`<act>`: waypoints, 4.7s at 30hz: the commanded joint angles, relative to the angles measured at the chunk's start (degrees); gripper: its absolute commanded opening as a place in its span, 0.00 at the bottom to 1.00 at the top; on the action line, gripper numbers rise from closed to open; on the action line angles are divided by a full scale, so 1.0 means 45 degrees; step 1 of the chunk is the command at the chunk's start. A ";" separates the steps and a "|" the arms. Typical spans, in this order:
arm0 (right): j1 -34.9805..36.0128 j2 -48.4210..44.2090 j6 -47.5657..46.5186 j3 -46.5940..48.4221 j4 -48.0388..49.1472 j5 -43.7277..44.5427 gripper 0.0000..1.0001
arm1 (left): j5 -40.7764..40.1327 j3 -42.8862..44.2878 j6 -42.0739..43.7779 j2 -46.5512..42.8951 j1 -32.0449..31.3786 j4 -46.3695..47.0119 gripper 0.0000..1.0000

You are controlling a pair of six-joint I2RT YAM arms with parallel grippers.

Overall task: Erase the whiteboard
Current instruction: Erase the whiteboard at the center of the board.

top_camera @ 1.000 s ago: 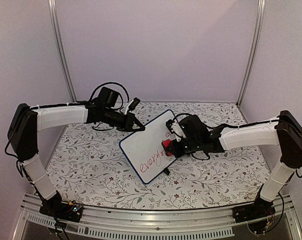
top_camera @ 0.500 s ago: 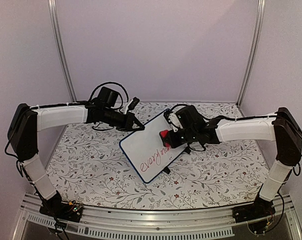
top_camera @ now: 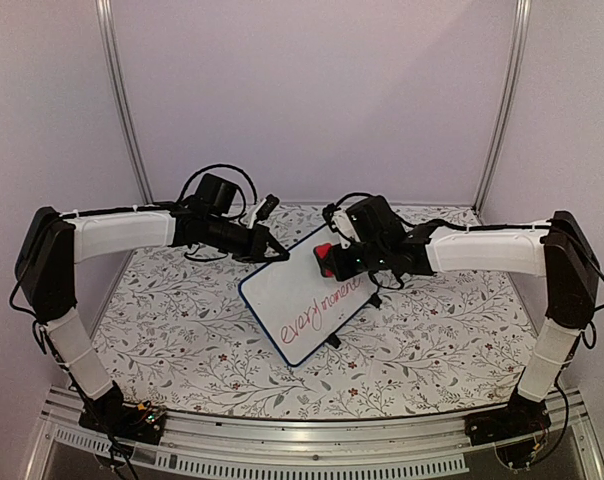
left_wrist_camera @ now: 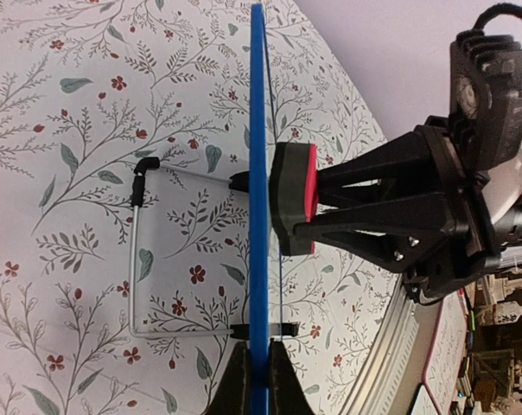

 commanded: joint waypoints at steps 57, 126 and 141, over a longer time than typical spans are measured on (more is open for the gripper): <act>-0.0952 0.0052 -0.0909 -0.0606 -0.0262 -0.0423 0.03 | 0.1004 0.0137 0.0387 -0.0068 -0.0388 -0.0194 0.00; -0.0810 -0.0711 -0.0935 -0.2638 -0.0544 -0.0262 0.03 | 0.1066 0.0165 0.0370 -0.0072 -0.0395 -0.0195 0.00; -0.1212 -0.0598 -0.0806 -0.1851 -0.0180 0.0142 0.03 | 0.1085 0.0145 0.0356 -0.0089 -0.0389 -0.0203 0.00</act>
